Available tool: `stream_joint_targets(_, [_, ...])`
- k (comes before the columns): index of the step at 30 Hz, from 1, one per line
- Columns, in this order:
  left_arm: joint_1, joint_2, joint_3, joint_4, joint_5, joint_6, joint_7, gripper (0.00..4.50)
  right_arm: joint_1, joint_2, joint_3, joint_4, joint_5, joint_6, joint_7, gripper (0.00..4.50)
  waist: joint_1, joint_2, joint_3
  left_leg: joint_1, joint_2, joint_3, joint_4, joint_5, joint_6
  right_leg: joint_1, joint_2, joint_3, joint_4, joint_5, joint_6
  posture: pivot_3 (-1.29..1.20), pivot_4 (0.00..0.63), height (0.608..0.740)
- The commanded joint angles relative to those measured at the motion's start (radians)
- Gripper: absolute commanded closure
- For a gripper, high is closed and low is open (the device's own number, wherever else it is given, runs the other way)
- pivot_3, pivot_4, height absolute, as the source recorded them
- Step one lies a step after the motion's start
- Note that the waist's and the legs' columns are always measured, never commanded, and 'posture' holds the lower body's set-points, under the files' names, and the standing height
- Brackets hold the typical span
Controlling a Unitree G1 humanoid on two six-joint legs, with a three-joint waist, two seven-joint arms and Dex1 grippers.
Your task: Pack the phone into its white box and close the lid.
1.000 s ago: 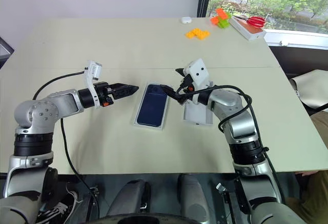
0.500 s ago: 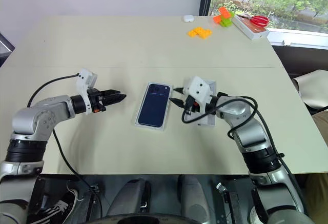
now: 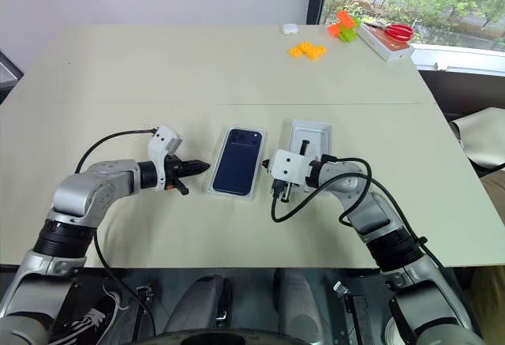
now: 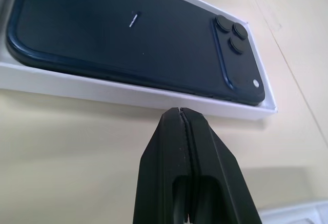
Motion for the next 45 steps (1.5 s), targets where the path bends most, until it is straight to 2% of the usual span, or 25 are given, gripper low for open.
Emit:
stream_joint_targets(1, [-0.001,0.005,-0.036,-0.028,0.008,0.036,-0.025,4.48,-0.012,0.010,0.011,-0.002,-0.025,-0.039,-0.003,4.50,0.000,0.000,0.000,0.000,0.000,0.000,0.000,0.000,0.000,0.000,0.000,0.000,0.000,0.000,0.000,0.00,0.150,0.740])
stream_joint_targets(12, [-0.005,-0.074,-0.047,-0.123,-0.048,0.159,-0.034,4.48,0.030,-0.039,-0.033,-0.025,0.015,-0.053,0.064,4.50,0.004,0.000,0.000,0.000,-0.001,-0.001,0.001,0.000,0.000,0.001,0.000,0.000,0.000,0.000,0.000,0.00,0.150,0.740])
stream_joint_targets(23, [-0.006,-0.105,-0.059,-0.134,-0.022,0.162,-0.025,4.48,0.099,-0.087,-0.087,-0.116,0.046,-0.020,0.111,4.50,0.001,0.000,0.000,0.001,-0.001,-0.001,0.002,0.000,0.000,0.002,-0.001,0.000,0.001,0.000,0.000,0.00,0.150,0.740])
stream_joint_targets(33, [-0.017,-0.077,-0.057,-0.099,0.004,0.130,-0.041,4.48,0.115,-0.088,-0.086,-0.136,0.051,-0.006,0.122,4.50,0.001,0.000,0.000,0.001,-0.001,-0.001,0.002,0.000,0.000,0.002,0.000,0.000,0.001,0.000,0.000,0.00,0.150,0.740])
stream_joint_targets(38, [-0.021,-0.087,-0.043,-0.089,0.003,0.131,-0.028,4.48,0.114,-0.067,-0.095,-0.158,0.092,0.055,0.138,4.50,0.001,0.000,0.000,0.002,-0.001,-0.001,0.002,0.000,0.000,0.002,0.000,0.000,0.001,0.000,0.000,0.00,0.150,0.740])
stream_joint_targets(45, [-0.014,-0.093,-0.050,-0.100,-0.002,0.141,-0.019,4.48,0.119,-0.076,-0.087,-0.169,0.070,0.048,0.130,4.50,0.001,0.000,0.000,0.002,0.000,-0.001,0.002,0.000,0.000,0.002,0.000,0.000,0.002,0.000,0.000,0.00,0.150,0.740])
